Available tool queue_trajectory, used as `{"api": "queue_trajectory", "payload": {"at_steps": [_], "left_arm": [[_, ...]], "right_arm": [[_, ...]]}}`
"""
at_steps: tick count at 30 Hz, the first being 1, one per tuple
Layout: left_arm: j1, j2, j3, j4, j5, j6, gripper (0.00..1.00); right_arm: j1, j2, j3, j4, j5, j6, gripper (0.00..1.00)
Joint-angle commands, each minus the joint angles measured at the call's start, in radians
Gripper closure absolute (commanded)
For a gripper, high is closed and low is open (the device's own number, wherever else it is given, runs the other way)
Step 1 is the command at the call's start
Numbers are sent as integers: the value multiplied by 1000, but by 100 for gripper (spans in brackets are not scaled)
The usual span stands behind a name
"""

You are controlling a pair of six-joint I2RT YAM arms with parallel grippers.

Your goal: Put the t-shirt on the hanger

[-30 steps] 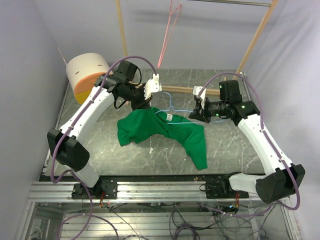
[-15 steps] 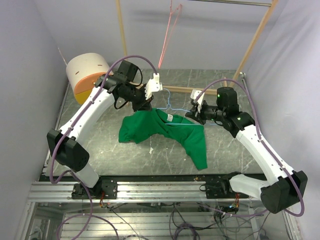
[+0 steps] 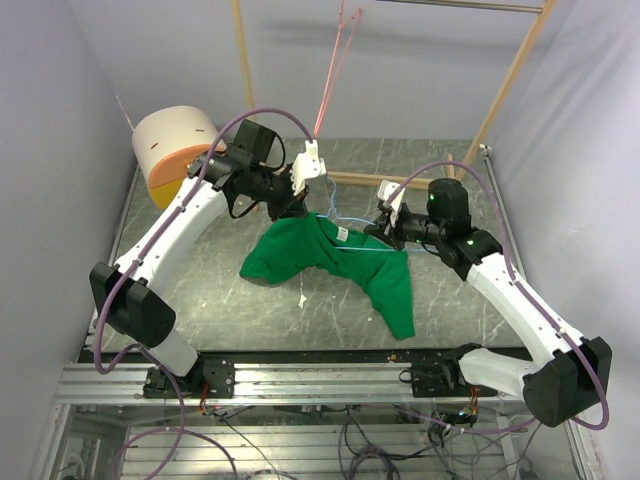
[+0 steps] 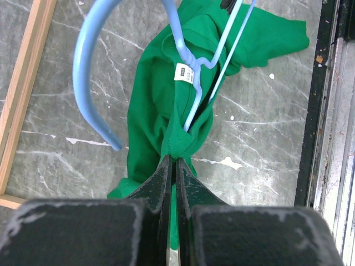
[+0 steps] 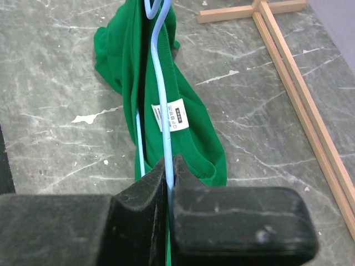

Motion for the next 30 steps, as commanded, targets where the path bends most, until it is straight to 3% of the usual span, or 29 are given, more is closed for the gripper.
{"api": "queue_trajectory", "payload": {"at_steps": [1,16,30], "left_arm": [[-7,-35,-38,87,32,-59,91],[-23,-63,-139,259,-1,-160,89],[-23,-101,-225,351,63,-214,87]], "right_arm": [[7,-25,-33,97,-5,38,100],[18,-13,-65,212,-34,95,100],[18,-10,-99,323,-100,168,100]]}}
